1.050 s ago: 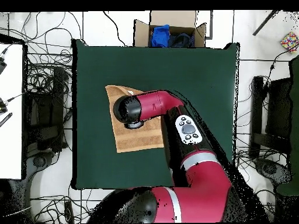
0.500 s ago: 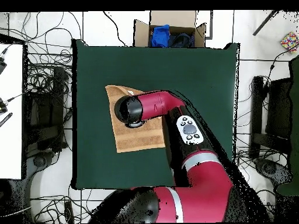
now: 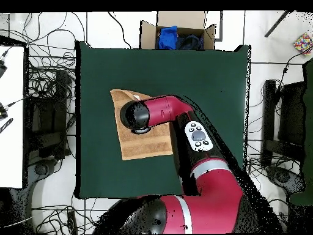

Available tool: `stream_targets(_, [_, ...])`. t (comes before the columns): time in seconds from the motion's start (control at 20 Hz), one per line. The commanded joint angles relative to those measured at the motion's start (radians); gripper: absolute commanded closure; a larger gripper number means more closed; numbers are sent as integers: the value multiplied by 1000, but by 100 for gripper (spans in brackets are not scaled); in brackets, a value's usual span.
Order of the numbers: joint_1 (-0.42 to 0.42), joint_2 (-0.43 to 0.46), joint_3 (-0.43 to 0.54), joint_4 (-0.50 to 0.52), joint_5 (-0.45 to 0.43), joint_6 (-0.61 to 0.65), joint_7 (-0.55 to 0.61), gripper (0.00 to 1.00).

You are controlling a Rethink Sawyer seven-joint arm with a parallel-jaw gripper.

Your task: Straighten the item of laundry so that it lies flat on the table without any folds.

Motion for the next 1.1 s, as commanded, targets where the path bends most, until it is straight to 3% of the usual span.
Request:
stream_targets(0.05, [-12, 52, -2, 0, 17, -38, 75, 0])
stream_targets(0.65, [-113, 135, 77, -128, 22, 77, -122, 0])
stream_targets(1.1, [-136, 153, 97, -186, 4, 119, -165, 0])
